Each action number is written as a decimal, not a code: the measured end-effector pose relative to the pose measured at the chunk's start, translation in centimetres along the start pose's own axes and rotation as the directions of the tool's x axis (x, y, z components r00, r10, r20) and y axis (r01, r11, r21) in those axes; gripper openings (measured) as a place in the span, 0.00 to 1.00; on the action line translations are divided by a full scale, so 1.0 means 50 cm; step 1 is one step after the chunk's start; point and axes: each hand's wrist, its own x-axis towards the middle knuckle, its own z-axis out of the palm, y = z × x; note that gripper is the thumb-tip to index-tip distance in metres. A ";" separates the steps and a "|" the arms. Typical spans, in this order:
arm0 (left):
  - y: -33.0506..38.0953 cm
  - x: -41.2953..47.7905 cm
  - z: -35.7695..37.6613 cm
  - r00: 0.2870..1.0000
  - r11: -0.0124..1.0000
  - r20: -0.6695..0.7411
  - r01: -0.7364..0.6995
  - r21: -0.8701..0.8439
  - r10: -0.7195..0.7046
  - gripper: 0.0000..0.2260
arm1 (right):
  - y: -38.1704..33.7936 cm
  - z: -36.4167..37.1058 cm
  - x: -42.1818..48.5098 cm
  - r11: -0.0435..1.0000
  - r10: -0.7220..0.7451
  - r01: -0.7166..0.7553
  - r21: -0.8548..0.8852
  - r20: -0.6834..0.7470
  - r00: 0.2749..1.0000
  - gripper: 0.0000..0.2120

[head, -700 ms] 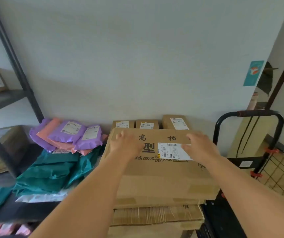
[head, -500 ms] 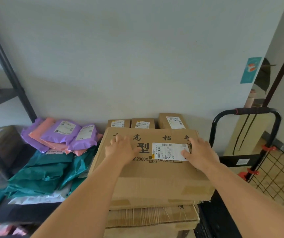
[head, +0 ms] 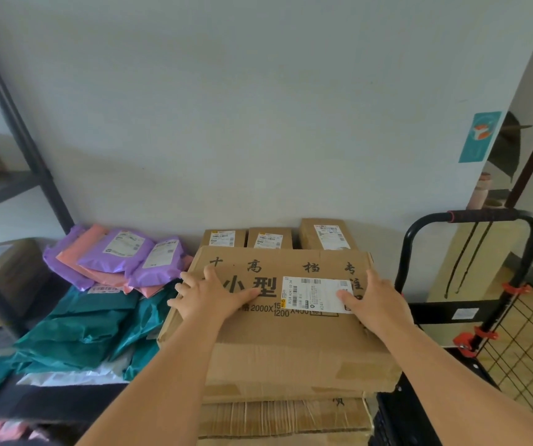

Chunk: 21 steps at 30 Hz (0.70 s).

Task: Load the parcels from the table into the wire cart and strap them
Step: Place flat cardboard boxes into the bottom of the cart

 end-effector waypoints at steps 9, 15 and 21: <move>0.001 -0.023 0.001 0.997 0.997 -0.064 0.048 -0.058 -0.052 0.57 | -0.002 0.006 -0.015 0.991 0.126 -0.126 -0.045 0.007 0.992 0.37; -0.002 -0.049 -0.017 0.984 0.992 -0.171 0.018 -0.126 -0.040 0.52 | -0.002 -0.010 -0.053 0.985 0.171 -0.173 -0.014 -0.071 0.983 0.37; 0.013 -0.099 -0.015 0.973 0.984 -0.227 -0.068 -0.164 0.030 0.50 | 0.017 -0.049 -0.116 0.976 0.215 -0.217 0.009 -0.181 0.960 0.37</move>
